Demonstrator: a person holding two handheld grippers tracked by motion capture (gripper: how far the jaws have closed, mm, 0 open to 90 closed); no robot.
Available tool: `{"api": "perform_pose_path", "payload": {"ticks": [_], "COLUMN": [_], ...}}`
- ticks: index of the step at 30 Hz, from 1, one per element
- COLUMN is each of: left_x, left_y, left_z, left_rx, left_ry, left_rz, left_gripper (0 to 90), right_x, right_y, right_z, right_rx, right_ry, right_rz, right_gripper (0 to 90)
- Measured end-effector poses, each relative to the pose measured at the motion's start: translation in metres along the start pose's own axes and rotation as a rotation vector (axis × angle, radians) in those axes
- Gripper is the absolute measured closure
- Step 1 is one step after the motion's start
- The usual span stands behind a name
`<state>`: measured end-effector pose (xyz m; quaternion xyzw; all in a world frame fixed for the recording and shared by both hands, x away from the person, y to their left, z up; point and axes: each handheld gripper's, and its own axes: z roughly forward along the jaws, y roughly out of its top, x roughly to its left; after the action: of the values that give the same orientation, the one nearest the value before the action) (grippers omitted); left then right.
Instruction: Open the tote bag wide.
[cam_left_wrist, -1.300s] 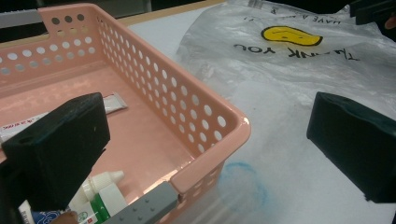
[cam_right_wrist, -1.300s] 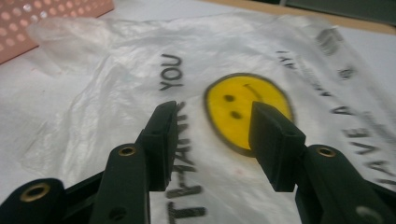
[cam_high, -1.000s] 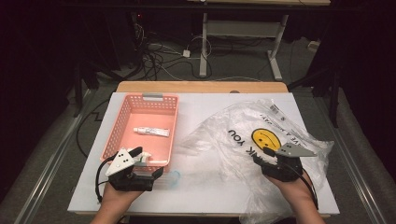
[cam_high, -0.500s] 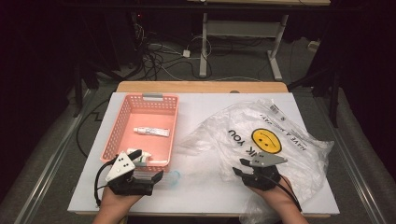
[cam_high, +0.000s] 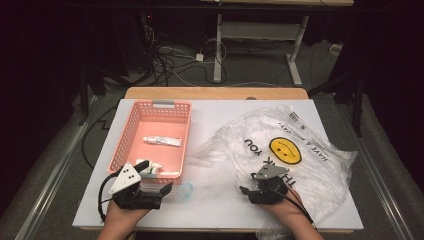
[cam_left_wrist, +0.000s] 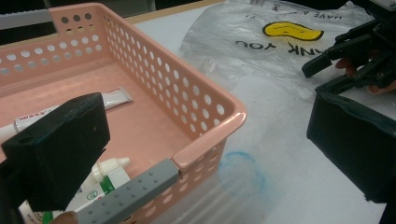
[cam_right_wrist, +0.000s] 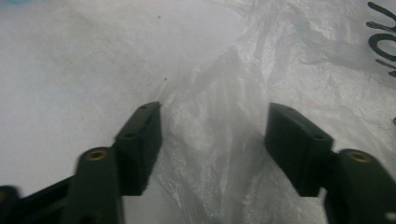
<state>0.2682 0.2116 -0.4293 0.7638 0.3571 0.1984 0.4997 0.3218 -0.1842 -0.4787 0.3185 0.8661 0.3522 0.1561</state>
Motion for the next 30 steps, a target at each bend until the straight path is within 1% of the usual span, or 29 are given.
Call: {"api": "perform_pose_path", "payload": {"ticks": [1, 3, 8, 11, 13, 15, 17, 18, 19, 20, 26, 28, 30], "left_x": [0.000, -0.001, -0.003, -0.002, -0.002, -0.001, -0.001, -0.001, -0.001, -0.001, -0.001, -0.002, -0.002], "left_y": [0.000, 0.000, 0.001, 0.000, 0.000, 0.000, 0.000, 0.000, 0.000, 0.000, 0.000, 0.000, 0.000], "left_z": [0.000, 0.001, 0.002, 0.001, 0.001, 0.000, -0.001, -0.001, -0.001, -0.001, 0.000, 0.000, -0.001], "left_rx": [0.001, 0.005, 0.006, 0.011, 0.008, 0.007, 0.005, 0.006, 0.007, 0.008, 0.008, 0.008, 0.007], "left_ry": [0.000, -0.002, -0.003, -0.002, 0.000, 0.002, 0.003, 0.002, 0.003, 0.002, 0.003, 0.002, 0.002], "left_rz": [0.003, 0.005, 0.013, 0.013, 0.011, 0.012, 0.012, 0.011, 0.012, 0.012, 0.013, 0.012, 0.013], "left_gripper": [0.0, 0.0, 0.0, 0.0, 0.0, 0.0, 0.0, 0.0, 0.0, 0.0, 0.0, 0.0, 0.0], "right_x": [0.000, -0.001, -0.005, -0.006, -0.008, -0.009, -0.011, -0.011, -0.013, -0.013, -0.017, -0.020, -0.024], "right_y": [0.000, 0.000, 0.000, 0.000, 0.000, -0.001, -0.001, 0.000, 0.000, 0.000, 0.001, 0.001, 0.002], "right_z": [0.000, -0.001, -0.001, -0.002, -0.003, -0.003, -0.005, -0.006, -0.006, -0.007, -0.008, -0.009, -0.014], "right_rx": [-0.002, -0.005, -0.007, -0.010, -0.013, -0.014, -0.021, -0.024, -0.028, -0.035, -0.028, -0.036, -0.058], "right_ry": [-0.005, 0.001, -0.006, -0.013, -0.019, -0.028, -0.035, -0.042, -0.044, -0.049, -0.073, -0.079, -0.074], "right_rz": [0.002, 0.002, -0.005, -0.012, -0.001, 0.008, 0.003, 0.011, 0.006, 0.012, 0.015, 0.023, 0.038], "right_gripper": [48.8, 53.7, 62.6, 72.2, 75.4, 76.3, 77.9, 77.9, 77.8, 77.7, 72.3, 71.1, 70.7]}}
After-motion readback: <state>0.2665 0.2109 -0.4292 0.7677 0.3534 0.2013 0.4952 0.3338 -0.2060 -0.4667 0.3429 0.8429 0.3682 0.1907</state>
